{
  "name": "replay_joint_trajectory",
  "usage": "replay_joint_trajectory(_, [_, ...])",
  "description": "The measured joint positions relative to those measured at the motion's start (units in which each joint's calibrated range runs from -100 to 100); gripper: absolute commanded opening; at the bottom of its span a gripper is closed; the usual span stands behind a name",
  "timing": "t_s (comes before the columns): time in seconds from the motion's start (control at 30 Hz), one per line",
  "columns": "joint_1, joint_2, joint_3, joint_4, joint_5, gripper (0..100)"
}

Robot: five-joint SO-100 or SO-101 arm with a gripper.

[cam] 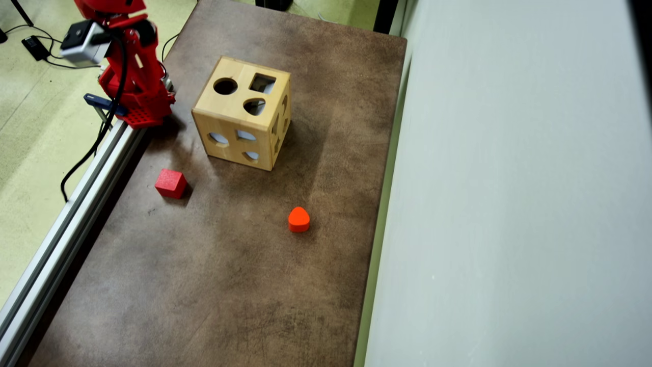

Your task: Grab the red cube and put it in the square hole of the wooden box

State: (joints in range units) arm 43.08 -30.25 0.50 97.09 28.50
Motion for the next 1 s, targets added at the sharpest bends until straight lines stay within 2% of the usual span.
replay_joint_trajectory(0.23, [2.59,13.73,0.0,0.0,0.24,2])
replay_joint_trajectory(0.47, [2.95,16.53,0.72,-2.18,0.24,2])
replay_joint_trajectory(0.6, [2.95,16.53,8.94,-10.33,0.78,2])
replay_joint_trajectory(0.8, [5.1,12.29,27.27,-20.98,5.13,2])
replay_joint_trajectory(1.0, [8.34,4.92,38.56,-23.41,9.43,2])
